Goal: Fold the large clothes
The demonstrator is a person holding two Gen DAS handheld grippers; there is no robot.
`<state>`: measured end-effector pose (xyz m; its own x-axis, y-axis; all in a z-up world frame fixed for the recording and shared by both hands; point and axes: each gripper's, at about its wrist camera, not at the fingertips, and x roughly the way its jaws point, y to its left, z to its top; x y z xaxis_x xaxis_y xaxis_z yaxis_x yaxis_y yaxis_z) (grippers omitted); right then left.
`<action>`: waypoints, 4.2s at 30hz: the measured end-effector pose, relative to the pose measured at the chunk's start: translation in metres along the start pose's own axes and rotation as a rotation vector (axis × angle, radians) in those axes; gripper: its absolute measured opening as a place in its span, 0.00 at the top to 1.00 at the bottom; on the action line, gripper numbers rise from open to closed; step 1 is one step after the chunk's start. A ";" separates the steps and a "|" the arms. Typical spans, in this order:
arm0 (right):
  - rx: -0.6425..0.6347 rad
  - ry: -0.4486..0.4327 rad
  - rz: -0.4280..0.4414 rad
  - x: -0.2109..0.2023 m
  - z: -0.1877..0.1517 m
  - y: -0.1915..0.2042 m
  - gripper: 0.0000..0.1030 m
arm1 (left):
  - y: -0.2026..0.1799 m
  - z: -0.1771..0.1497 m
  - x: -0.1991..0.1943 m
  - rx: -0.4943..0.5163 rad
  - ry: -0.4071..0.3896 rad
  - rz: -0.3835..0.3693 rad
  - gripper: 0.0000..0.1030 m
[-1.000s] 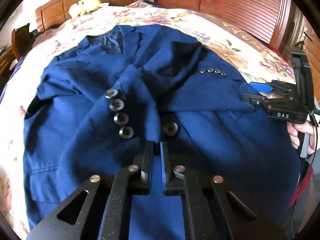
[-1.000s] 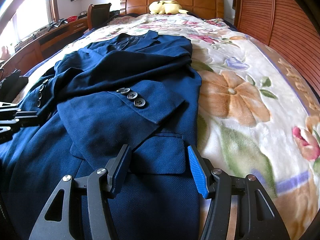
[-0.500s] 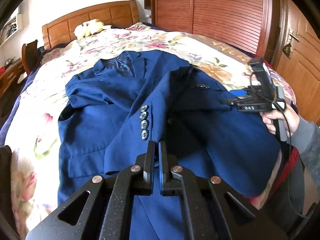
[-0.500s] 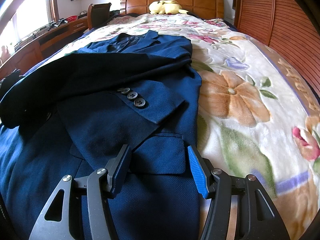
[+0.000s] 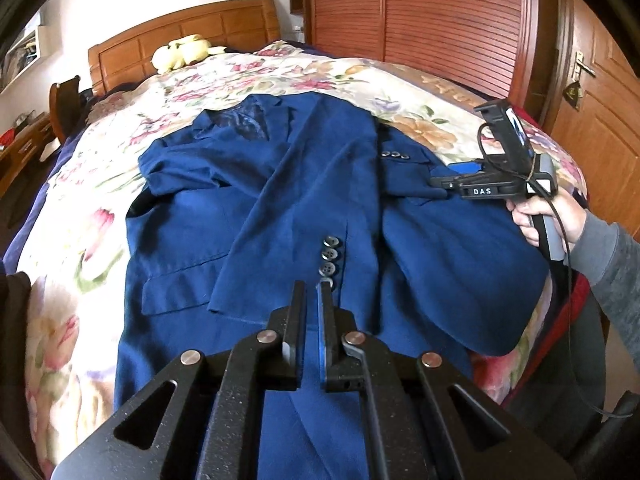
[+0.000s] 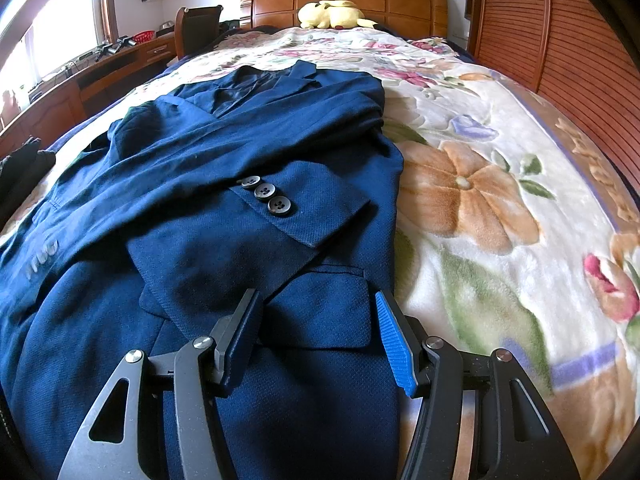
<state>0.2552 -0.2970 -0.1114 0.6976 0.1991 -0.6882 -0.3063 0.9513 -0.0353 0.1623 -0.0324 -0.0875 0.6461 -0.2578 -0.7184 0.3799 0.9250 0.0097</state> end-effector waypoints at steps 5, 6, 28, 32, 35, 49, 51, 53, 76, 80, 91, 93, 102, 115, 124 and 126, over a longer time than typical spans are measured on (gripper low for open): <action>0.000 0.000 0.000 0.000 0.000 0.000 0.42 | 0.015 -0.006 -0.009 -0.030 -0.012 0.021 0.80; 0.000 0.000 0.000 0.000 0.000 0.000 0.42 | 0.018 -0.008 -0.009 -0.039 -0.013 0.024 0.76; -0.005 0.007 -0.005 0.002 0.001 -0.001 0.40 | 0.111 -0.088 -0.026 -0.321 0.044 0.227 0.69; -0.004 0.011 -0.007 0.002 0.002 -0.001 0.39 | 0.112 -0.094 -0.024 -0.333 0.049 0.206 0.69; -0.002 0.016 -0.008 0.003 0.002 -0.002 0.37 | 0.110 -0.099 -0.023 -0.324 0.052 0.214 0.69; 0.022 0.042 -0.014 0.004 0.004 -0.006 0.31 | 0.114 -0.106 -0.008 -0.303 0.051 0.222 0.67; 0.019 0.059 -0.018 -0.002 0.004 -0.005 0.31 | 0.115 -0.106 -0.009 -0.304 0.058 0.215 0.67; 0.004 0.080 -0.004 -0.012 0.001 -0.004 0.31 | 0.116 -0.106 -0.011 -0.307 0.061 0.207 0.67; -0.041 0.103 0.017 -0.125 -0.081 -0.005 0.31 | 0.105 -0.115 -0.038 -0.294 0.078 0.186 0.67; -0.050 0.113 0.020 -0.116 -0.078 -0.006 0.31 | 0.106 -0.116 -0.037 -0.301 0.078 0.178 0.67; -0.036 0.114 0.042 -0.106 -0.080 -0.003 0.34 | 0.106 -0.116 -0.037 -0.300 0.081 0.176 0.67; -0.043 0.122 0.051 -0.109 -0.081 -0.001 0.37 | 0.105 -0.117 -0.039 -0.299 0.080 0.171 0.67; -0.036 0.114 0.125 -0.116 -0.085 -0.002 0.79 | 0.102 -0.119 -0.046 -0.325 0.030 0.144 0.85; -0.077 -0.072 0.065 -0.191 -0.048 0.005 0.93 | 0.075 -0.027 -0.132 -0.182 -0.219 0.161 0.95; -0.061 -0.252 0.079 -0.272 -0.037 0.015 0.93 | 0.055 0.012 -0.190 -0.116 -0.336 0.161 0.95; -0.054 -0.292 0.085 -0.296 -0.044 0.012 0.93 | 0.050 0.020 -0.205 -0.108 -0.373 0.163 0.95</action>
<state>0.0163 -0.3548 0.0603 0.8224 0.3440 -0.4531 -0.4001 0.9160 -0.0307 0.0621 0.0617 0.0739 0.8950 -0.1704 -0.4123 0.1939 0.9809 0.0156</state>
